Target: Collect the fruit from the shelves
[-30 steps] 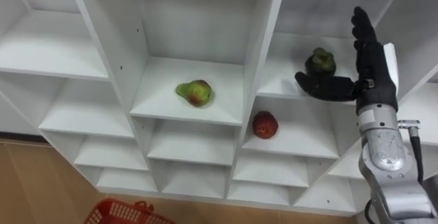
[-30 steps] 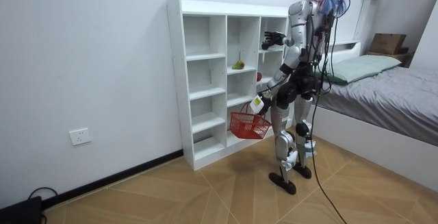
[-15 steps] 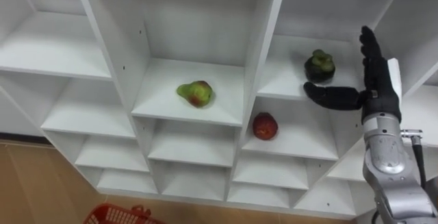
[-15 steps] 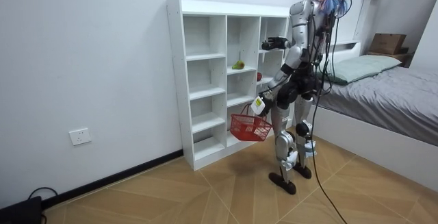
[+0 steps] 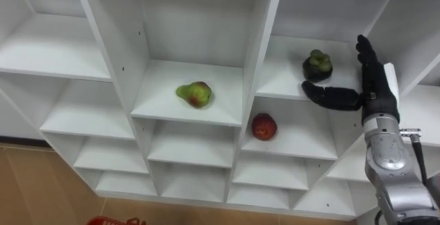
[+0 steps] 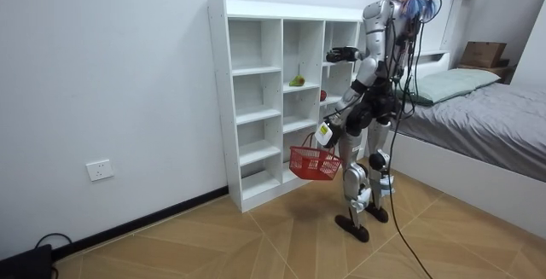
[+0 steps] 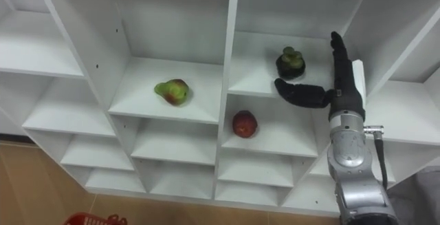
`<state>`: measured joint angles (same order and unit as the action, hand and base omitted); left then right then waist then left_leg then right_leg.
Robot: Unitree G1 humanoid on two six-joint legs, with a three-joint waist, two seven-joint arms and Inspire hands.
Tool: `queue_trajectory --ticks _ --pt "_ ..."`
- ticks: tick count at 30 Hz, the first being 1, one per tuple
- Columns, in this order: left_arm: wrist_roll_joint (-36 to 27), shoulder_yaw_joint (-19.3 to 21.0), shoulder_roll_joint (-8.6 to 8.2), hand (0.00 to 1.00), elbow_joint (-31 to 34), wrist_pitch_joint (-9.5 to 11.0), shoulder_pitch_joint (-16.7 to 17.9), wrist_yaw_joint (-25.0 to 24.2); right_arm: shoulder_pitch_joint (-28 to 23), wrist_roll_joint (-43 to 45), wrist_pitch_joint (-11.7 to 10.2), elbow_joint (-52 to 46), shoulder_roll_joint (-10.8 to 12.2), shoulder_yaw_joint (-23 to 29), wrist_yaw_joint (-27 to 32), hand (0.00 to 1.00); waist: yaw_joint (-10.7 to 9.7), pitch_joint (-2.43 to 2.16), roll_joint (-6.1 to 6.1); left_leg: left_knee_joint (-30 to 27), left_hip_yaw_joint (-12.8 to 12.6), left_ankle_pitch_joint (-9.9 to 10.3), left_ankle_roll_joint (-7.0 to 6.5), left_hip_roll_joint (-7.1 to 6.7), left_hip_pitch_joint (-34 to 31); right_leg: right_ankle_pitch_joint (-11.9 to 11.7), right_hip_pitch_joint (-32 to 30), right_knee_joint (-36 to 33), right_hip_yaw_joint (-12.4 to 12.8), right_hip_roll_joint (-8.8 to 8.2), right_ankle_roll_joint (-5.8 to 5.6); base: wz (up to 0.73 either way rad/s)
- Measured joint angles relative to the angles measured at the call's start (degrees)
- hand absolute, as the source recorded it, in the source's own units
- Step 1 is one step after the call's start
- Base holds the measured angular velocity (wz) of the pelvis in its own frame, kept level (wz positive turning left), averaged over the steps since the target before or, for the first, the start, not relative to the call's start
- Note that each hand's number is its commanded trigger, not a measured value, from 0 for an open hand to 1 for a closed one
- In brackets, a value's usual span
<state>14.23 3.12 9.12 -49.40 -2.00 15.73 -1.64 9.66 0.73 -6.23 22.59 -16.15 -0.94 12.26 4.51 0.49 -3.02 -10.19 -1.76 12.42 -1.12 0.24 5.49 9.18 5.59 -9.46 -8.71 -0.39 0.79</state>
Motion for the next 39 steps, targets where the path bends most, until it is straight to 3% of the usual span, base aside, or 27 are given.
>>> queue_trajectory --ticks 7,30,31,33,34,39 --pt "1.7 0.0 0.21 1.0 0.1 -0.4 -0.1 -0.5 0.3 2.3 0.1 0.6 0.0 0.1 -2.6 0.0 0.0 -0.2 -0.45 -0.6 0.0 0.0 0.0 -0.04 -0.2 -0.1 0.2 0.7 -0.2 0.0 0.09 0.0" --pt "1.7 0.1 1.79 1.0 -1.2 -0.6 -1.4 -5.5 2.8 6.9 1.3 0.6 -2.1 -0.3 -8.4 0.0 0.5 -0.06 -0.67 -0.3 0.4 0.0 0.01 -0.06 -0.4 0.0 0.3 0.7 -0.9 -0.1 0.08 0.01" --pt "1.7 0.1 1.84 1.0 -1.2 -0.6 -1.5 -5.6 2.8 7.2 1.3 0.5 -2.2 -0.3 -8.5 0.43 0.5 -0.07 -0.68 -0.3 0.4 0.0 0.0 -0.06 -0.4 0.0 0.3 0.7 -0.9 -0.09 0.08 0.0" --pt "1.7 0.1 1.9 1.0 -1.2 -0.6 -1.6 -5.9 2.9 8.5 1.3 0.4 -2.2 -0.3 -8.8 0.85 0.5 -0.06 -0.66 -0.4 0.4 0.0 0.0 -0.06 -0.4 0.0 0.3 0.7 -0.9 -0.09 0.08 0.0" --pt "1.7 0.1 1.91 1.0 -1.2 -0.6 -1.6 -5.9 2.9 8.6 1.3 0.4 -2.2 -0.3 -8.9 1.0 0.5 -0.07 -0.66 -0.4 0.4 0.0 0.01 -0.06 -0.4 0.0 0.3 0.7 -0.9 -0.09 0.08 0.0" --pt "1.7 0.0 2.08 1.0 -1.3 -0.6 -1.9 -6.3 3.0 9.5 1.2 0.3 -2.3 -0.2 -9.6 1.0 0.4 -0.07 -0.66 -0.5 0.4 0.0 0.01 -0.06 -0.3 0.0 0.3 0.7 -0.8 -0.09 0.08 0.0"
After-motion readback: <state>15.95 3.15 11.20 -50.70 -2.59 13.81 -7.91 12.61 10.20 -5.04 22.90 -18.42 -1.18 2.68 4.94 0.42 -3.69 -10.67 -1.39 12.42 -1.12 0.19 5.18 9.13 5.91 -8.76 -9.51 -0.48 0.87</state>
